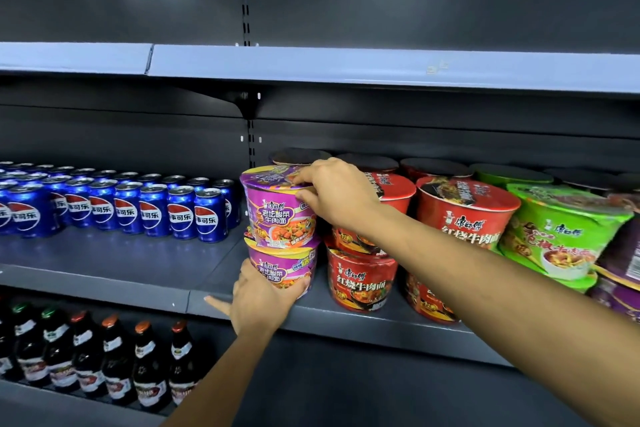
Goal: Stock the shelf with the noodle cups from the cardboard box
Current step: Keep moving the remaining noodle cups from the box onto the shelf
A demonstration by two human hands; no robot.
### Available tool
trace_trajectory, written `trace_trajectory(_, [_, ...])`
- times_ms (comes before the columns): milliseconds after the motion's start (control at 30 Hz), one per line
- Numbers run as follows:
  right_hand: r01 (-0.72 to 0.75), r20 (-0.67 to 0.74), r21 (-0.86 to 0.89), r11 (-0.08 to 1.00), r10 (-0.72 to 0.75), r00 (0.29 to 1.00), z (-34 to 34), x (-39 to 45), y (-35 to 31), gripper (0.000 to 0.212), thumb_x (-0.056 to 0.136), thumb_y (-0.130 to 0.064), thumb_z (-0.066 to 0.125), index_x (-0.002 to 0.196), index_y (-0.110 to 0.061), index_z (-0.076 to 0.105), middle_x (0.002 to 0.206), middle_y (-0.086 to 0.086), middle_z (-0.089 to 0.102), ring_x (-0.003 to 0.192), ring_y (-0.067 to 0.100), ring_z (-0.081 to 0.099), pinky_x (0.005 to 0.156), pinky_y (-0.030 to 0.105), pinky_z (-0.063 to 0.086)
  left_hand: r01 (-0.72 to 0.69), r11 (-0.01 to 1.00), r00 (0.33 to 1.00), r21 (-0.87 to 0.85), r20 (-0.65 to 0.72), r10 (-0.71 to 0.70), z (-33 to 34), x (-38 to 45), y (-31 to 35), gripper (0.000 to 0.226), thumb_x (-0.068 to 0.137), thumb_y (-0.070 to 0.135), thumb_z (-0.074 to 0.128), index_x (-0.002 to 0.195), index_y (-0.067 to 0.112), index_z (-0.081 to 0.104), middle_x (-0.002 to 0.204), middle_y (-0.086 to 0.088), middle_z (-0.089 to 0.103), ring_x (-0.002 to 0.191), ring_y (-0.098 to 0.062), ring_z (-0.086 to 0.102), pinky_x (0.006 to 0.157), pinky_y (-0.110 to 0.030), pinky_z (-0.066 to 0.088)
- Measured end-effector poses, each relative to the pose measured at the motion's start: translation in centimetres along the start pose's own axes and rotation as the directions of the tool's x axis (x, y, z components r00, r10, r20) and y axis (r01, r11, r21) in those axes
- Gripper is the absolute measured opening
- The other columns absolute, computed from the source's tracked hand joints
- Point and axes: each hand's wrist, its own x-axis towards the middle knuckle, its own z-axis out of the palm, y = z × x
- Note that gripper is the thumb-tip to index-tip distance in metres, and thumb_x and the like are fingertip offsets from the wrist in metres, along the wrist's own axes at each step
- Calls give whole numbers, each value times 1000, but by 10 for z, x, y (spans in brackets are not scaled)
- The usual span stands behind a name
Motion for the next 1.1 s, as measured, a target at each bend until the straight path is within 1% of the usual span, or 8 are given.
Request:
trace_trajectory(500, [-17,-40,6,1000,17,999,-3,-10,-3,41,93,-37,53,131,-22,54,124,5,57,115,23,48,90,38,46,-21,999,999,-30,-26,20,3,-10,3,106,64,68,69,140,8,26,139,-10,47,131,-31,44,113,-61,-3])
trace_trajectory(600, [-17,-82,-12,1000,16,996,-9,-26,7,41,92,-37,53,130,-19,54,123,5,56,116,23,46,94,38,45,-94,994,983,-51,-165,85,7,-21,7,117,64,58,78,146,-1,20,140,-24,39,132,-41,36,111,-67,9])
trace_trajectory(700, [-67,-110,-16,998,65,992,-21,-45,30,41,91,-42,56,126,-21,58,120,2,59,114,21,47,94,35,44,-414,903,810,-111,-499,309,5,-39,21,97,69,57,66,136,-4,33,126,-26,42,121,-41,39,105,-64,28])
trace_trajectory(767, [-105,-100,-25,994,102,990,-31,-57,48,43,88,-46,57,123,-21,61,118,1,62,111,20,49,93,34,44,-630,765,670,-135,-594,446,-6,-48,38,75,78,49,58,130,-2,40,123,-20,43,117,-35,41,103,-48,35])
trace_trajectory(833, [-134,-58,-19,991,133,989,-39,-68,66,43,86,-48,60,120,-22,64,118,1,63,110,20,51,94,34,44,-758,639,579,-127,-583,571,-20,-51,62,55,84,38,57,122,-1,51,119,-16,50,113,-27,45,100,-27,33])
trace_trajectory(900, [-160,-15,-19,987,159,987,-45,-79,80,42,85,-47,61,119,-23,64,119,0,63,110,19,51,96,34,43,-816,563,543,-133,-511,666,-34,-51,90,42,87,34,54,117,4,57,115,-10,57,110,-21,49,96,-21,32])
trace_trajectory(1000, [-201,7,-36,979,201,980,-51,-95,96,40,85,-41,63,120,-23,64,120,0,63,110,20,52,96,33,43,-834,550,529,-42,-343,776,-47,-51,125,41,91,35,54,125,13,57,121,-4,56,113,-20,49,93,-28,39])
trace_trajectory(1100, [-245,-37,-47,968,243,969,-58,-108,109,39,83,-35,64,121,-24,63,119,2,62,111,23,53,98,35,42,-805,590,573,56,-184,799,-44,-46,141,44,92,37,56,134,22,52,134,-2,50,125,-25,42,100,-39,39])
